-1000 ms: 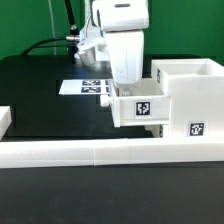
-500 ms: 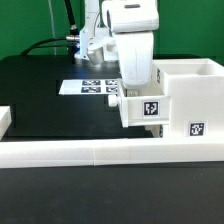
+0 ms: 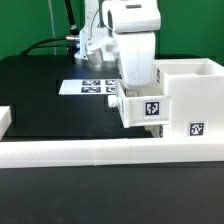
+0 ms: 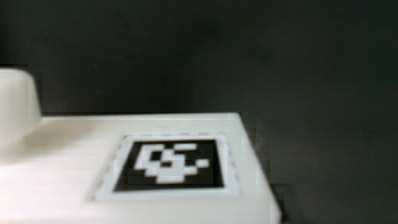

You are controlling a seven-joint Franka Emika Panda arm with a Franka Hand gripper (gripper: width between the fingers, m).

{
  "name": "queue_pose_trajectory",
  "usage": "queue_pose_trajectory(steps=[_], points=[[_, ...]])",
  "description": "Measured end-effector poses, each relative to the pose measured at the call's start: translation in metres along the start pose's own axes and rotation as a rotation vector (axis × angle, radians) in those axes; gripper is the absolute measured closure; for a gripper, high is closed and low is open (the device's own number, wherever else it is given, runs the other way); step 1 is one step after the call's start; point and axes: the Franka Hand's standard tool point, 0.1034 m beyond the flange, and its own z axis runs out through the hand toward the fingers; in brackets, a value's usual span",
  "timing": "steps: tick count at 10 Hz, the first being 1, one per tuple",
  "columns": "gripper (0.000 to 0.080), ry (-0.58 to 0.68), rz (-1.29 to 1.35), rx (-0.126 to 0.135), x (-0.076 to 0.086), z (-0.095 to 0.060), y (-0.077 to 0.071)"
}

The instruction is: Assemble drawer

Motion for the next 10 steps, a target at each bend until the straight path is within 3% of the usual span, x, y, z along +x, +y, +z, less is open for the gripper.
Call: queue_pose_trajectory(steps=[1,2,3,4,5,6,8,10], points=[[0.0538,0.0,0.0,0.0,0.0,0.0,0.0],[0.0538,0.0,0.009,-0.003,0.001,-0.002,0.001],[0.0355,0.0,0.008,-0.005,0.002,-0.003,0.002],[0.0229,0.0,0.009,-0.007,0.002,-0.004,0.003],[0.0229,-0.002,0.014,-0.011,0.001,-0.006,0.004],[0.0166,-0.005,0.019,-0.022,0.0,-0.013,0.007],[0.0155,-0.018,0.018,-0.034,-0.003,-0.031,0.013],[0.015,-0.032,0.008,-0.04,-0.025,-0.047,0.02]])
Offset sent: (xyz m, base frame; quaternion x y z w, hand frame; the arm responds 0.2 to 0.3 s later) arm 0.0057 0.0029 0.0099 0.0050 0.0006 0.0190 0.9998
